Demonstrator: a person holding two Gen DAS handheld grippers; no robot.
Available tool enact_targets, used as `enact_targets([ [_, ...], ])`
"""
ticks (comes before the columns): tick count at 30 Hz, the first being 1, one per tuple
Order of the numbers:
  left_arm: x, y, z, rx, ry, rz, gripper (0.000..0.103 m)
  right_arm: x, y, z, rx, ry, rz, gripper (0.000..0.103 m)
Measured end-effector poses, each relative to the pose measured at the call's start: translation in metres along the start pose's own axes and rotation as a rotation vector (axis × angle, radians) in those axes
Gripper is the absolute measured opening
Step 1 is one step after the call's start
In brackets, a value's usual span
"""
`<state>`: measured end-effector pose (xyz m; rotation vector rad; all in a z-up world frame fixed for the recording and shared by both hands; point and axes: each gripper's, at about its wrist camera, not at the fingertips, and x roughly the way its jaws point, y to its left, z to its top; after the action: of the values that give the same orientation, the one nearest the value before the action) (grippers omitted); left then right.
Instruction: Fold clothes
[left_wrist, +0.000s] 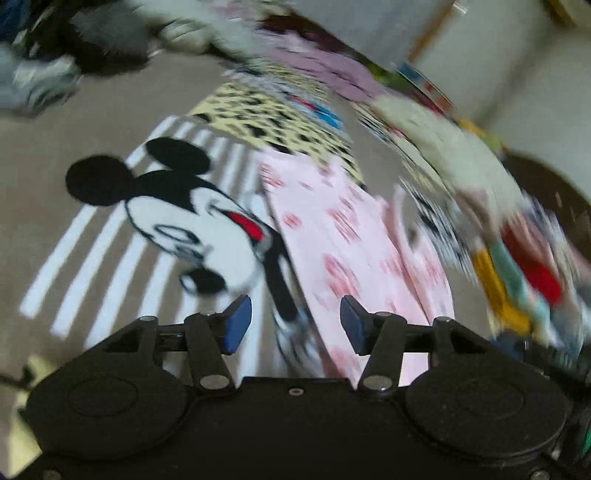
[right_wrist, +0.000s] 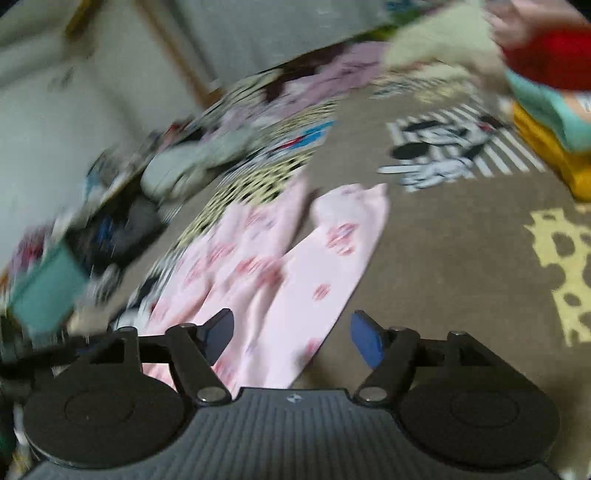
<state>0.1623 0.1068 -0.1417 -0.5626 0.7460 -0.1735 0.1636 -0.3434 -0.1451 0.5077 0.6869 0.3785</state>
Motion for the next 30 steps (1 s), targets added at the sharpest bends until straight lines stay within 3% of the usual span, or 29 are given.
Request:
enact_targets([
  [3, 0.027, 0.014, 0.021, -0.086, -0.009, -0.007, 0.052, 0.031, -0.027, 0.016, 0.129, -0.014, 0.006, 0.07],
  [8, 0.063, 0.027, 0.056, -0.143, -0.023, -0.035, 0.052, 0.068, -0.059, 0.036, 0.29, -0.064, 0.043, 0.07],
  [13, 0.099, 0.039, 0.084, -0.213, -0.038, -0.089, 0.052, 0.091, -0.067, 0.053, 0.305, -0.092, 0.074, 0.07],
  [17, 0.122, 0.036, 0.103, -0.198, -0.039, -0.099, 0.051, 0.108, -0.068, 0.063, 0.281, -0.091, 0.084, 0.068],
  [20, 0.134, 0.032, 0.115, -0.174, -0.034, -0.102, 0.048, 0.117, -0.068, 0.067, 0.275, -0.095, 0.07, 0.055],
  [21, 0.138, 0.031, 0.117, -0.164, -0.033, -0.089, 0.037, 0.118, -0.067, 0.068, 0.275, -0.094, 0.067, 0.046],
  [22, 0.141, 0.03, 0.118, -0.154, -0.031, -0.074, 0.015, 0.119, -0.067, 0.069, 0.276, -0.094, 0.064, 0.038],
  [23, 0.143, 0.03, 0.12, -0.14, -0.026, -0.051, 0.005, 0.119, -0.068, 0.068, 0.28, -0.093, 0.064, 0.022],
  [24, 0.142, 0.03, 0.12, -0.129, -0.032, -0.042, 0.001, 0.118, -0.068, 0.067, 0.284, -0.093, 0.064, 0.014],
  [30, 0.1, 0.031, 0.116, -0.078, -0.136, -0.002, 0.0, 0.081, -0.071, 0.066, 0.29, -0.212, 0.023, 0.009],
])
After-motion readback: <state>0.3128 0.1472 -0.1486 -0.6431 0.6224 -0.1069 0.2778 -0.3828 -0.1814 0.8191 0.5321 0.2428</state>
